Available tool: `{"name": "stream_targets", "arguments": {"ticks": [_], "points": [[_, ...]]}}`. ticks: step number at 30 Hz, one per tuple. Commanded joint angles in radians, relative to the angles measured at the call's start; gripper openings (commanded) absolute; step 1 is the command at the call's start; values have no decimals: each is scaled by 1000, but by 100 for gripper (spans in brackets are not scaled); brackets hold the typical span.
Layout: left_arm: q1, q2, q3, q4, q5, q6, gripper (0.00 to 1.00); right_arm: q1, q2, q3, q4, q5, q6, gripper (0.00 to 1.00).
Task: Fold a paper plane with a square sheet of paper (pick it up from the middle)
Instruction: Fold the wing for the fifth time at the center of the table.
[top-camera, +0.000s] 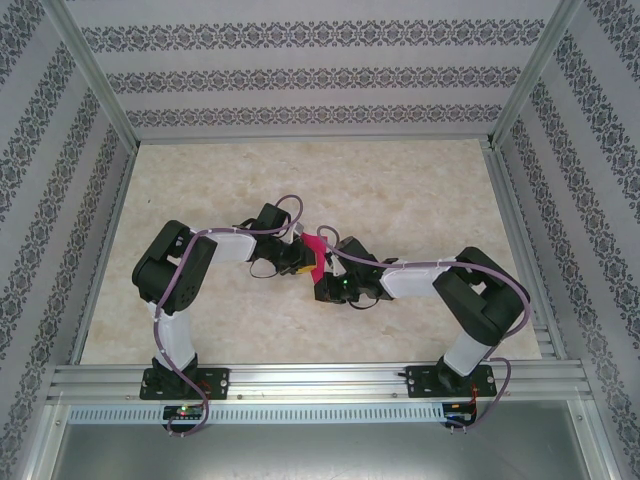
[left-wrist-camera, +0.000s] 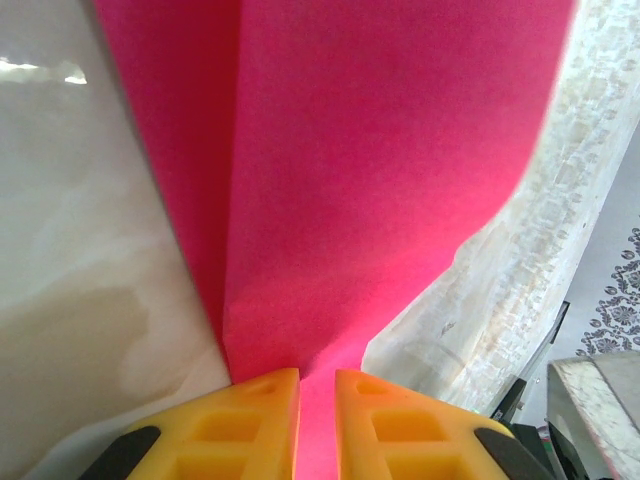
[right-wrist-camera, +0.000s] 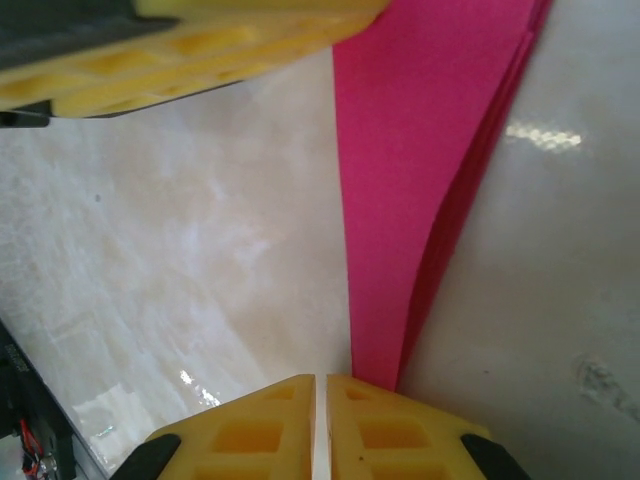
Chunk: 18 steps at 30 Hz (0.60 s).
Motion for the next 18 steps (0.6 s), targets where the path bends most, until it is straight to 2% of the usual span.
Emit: {"name": "stream_targets", "arguments": {"ticks": [1,11,18], "points": [[-5,-10,-21,-33,-37,22,18,2,23,-11,-17,3,-1,12],[2,-60,22,-50,-53,80,19,-3,25,-30,-85,11,-47,12],[7,-27,29,-47,-44,85,19,-9,24,-28,-114,-12,-90,12]]}}
